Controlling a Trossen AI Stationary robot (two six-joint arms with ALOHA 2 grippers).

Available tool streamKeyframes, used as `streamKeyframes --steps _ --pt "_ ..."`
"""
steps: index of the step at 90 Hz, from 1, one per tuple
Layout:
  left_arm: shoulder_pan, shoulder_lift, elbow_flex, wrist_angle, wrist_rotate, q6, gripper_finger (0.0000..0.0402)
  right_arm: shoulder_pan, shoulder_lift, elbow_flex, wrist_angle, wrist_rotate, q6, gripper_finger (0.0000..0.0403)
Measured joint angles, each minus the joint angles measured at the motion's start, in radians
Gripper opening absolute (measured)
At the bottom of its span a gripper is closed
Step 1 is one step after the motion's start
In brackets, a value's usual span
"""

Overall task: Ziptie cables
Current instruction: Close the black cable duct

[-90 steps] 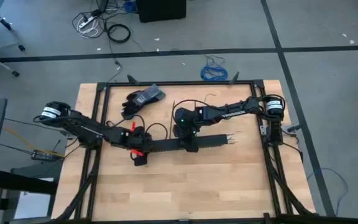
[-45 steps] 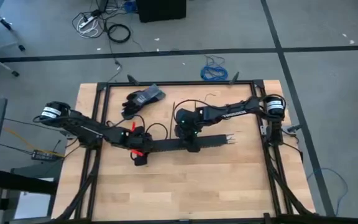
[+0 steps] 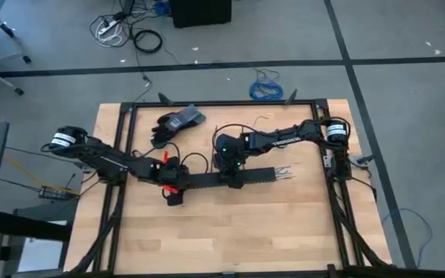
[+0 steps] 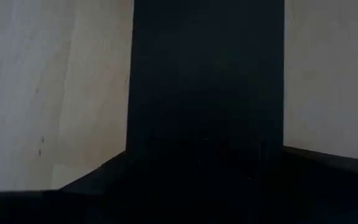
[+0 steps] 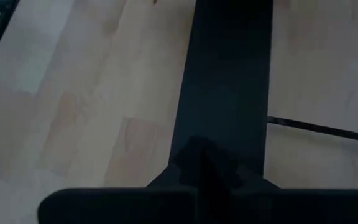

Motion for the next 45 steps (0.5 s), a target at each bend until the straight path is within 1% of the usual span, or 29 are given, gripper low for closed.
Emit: streamKeyframes --steps 7,24,45 --pt "0.000 0.000 0.000 0.017 -0.001 -0.037 0.0268 0.005 0.000 0.000 -0.001 0.001 0.000 0.0000" --pt "0.000 0.000 0.000 0.025 -0.001 -0.036 0.0270 0.006 -0.003 -0.002 -0.004 0.004 0.000 0.0000" --pt "0.000 0.000 0.000 0.026 -0.001 0.011 0.0270 0.006 -0.006 -0.002 -0.006 0.004 0.001 0.0000"
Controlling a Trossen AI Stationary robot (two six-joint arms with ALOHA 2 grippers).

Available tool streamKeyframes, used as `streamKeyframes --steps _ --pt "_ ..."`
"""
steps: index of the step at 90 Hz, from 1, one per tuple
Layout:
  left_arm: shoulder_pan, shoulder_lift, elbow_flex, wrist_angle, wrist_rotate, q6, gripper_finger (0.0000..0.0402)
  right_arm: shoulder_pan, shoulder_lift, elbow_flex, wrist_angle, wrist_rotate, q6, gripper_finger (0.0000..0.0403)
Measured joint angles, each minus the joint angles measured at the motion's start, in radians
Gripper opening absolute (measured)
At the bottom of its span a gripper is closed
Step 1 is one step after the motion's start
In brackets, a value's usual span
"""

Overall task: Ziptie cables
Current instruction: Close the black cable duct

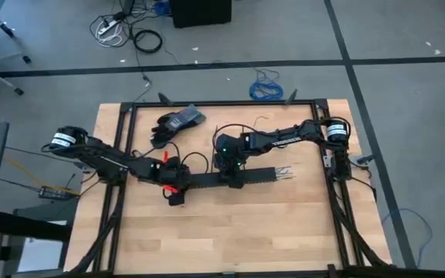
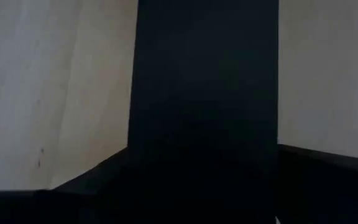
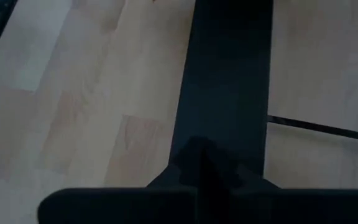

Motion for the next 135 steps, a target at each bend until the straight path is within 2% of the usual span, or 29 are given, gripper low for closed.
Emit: streamKeyframes --steps 18,37,60,79,95,120,135 --pt "0.000 0.000 0.001 -0.012 0.002 0.003 0.0271 0.000 -0.006 -0.002 -0.012 0.000 0.001 0.0000" --pt "0.000 -0.045 0.002 -0.115 0.016 -0.002 0.0271 0.000 -0.007 -0.001 -0.022 -0.002 0.001 0.0000" --pt "0.000 -0.268 0.001 -0.208 0.050 -0.004 0.0271 -0.006 -0.007 -0.001 -0.032 -0.004 0.002 0.0000" --pt "0.000 -0.458 0.001 -0.309 -0.016 -0.028 0.0271 -0.051 -0.007 -0.003 -0.040 0.000 -0.009 0.0000" --pt "0.000 -0.547 0.001 -0.222 0.001 0.014 0.0271 -0.100 -0.007 -0.003 -0.037 0.013 -0.027 0.0000" --pt "0.000 -0.532 0.000 -0.113 0.007 0.113 0.0271 -0.109 -0.010 0.048 -0.083 0.012 -0.059 0.0000" --pt "0.000 -0.527 0.000 -0.105 0.008 0.137 0.0271 -0.053 -0.077 0.106 -0.212 0.126 -0.091 0.0000"
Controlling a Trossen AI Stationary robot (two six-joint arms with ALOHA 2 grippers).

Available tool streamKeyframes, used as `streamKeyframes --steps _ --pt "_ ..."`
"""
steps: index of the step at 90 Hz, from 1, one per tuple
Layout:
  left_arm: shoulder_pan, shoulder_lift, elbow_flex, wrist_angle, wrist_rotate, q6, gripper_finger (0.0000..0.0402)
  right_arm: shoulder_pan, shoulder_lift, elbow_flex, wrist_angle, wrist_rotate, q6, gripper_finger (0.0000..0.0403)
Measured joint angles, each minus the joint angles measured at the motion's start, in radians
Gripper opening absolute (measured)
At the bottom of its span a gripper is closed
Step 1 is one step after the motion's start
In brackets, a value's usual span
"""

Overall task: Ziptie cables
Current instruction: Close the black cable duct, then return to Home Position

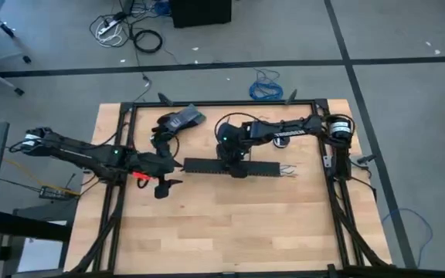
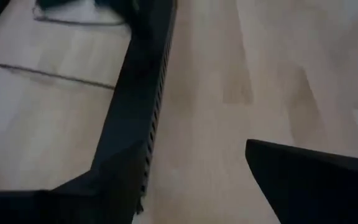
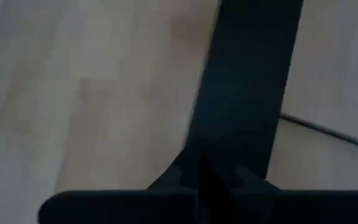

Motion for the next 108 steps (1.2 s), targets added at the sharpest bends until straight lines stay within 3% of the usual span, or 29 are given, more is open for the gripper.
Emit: streamKeyframes --steps 26,40,61,87,108 --pt "0.000 -0.020 0.000 0.091 -0.013 0.115 0.0271 0.088 -0.246 0.007 -0.040 0.082 0.031 0.0003" --pt "0.014 -0.024 0.001 0.241 -0.099 0.226 0.0270 0.111 -0.359 0.007 -0.039 0.143 0.099 0.0010" --pt "0.054 -0.042 0.004 0.424 -0.081 0.332 0.0270 0.114 -0.492 0.008 -0.121 0.154 0.117 0.0011" --pt "0.075 -0.141 0.145 0.220 -0.085 0.337 0.0270 0.159 -0.590 0.008 -0.200 0.163 0.170 0.0005" --pt "0.076 -0.242 0.217 0.082 -0.157 0.338 0.0270 0.194 -0.636 0.008 -0.230 0.217 0.061 0.0013"
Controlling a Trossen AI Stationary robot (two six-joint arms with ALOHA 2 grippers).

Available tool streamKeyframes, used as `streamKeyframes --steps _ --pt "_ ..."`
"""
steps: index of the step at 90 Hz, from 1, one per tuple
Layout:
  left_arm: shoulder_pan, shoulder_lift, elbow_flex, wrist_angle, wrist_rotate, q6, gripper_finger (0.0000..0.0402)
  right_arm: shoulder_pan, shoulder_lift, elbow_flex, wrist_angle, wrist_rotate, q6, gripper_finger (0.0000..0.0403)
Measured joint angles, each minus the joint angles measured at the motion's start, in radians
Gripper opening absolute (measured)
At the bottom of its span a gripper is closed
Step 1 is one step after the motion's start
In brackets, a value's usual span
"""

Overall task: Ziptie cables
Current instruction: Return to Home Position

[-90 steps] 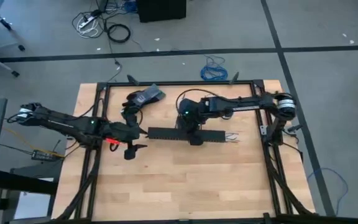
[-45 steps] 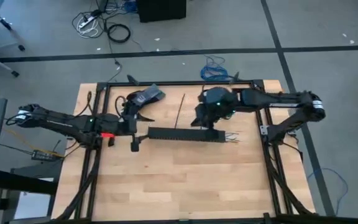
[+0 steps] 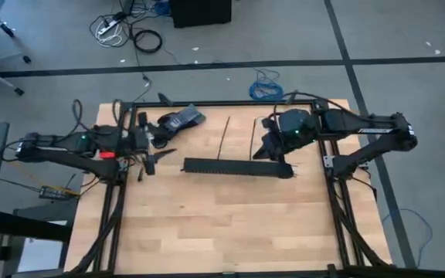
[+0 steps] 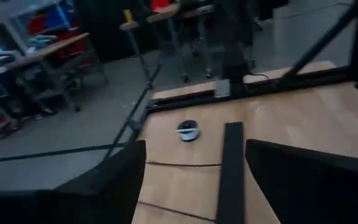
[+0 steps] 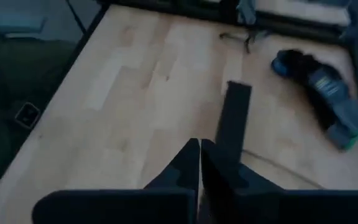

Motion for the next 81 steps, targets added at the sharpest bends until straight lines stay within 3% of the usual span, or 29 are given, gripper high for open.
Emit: streamKeyframes --steps 22,35,46,63,73,81 --pt "0.000 -0.053 0.000 -0.031 0.000 -0.002 0.0270 -0.022 0.000 0.000 0.234 0.008 -0.020 0.0009" --pt "0.000 -0.092 0.000 -0.028 -0.040 -0.003 0.0271 -0.029 -0.010 0.000 0.205 0.119 0.075 0.0028" --pt "0.000 -0.130 0.000 -0.033 -0.104 0.003 0.0271 -0.032 -0.019 0.000 0.134 0.190 0.105 0.0070" --pt "-0.001 -0.168 0.000 -0.043 -0.116 0.050 0.0265 -0.023 -0.020 0.000 0.128 0.301 0.093 0.0164" --pt "-0.001 -0.184 0.000 -0.047 -0.156 0.052 0.0246 -0.015 -0.031 0.000 0.106 0.305 0.076 0.0204" --pt "-0.001 -0.199 0.000 -0.056 -0.178 0.053 0.0216 -0.004 -0.059 0.000 0.097 0.309 0.077 0.0212"
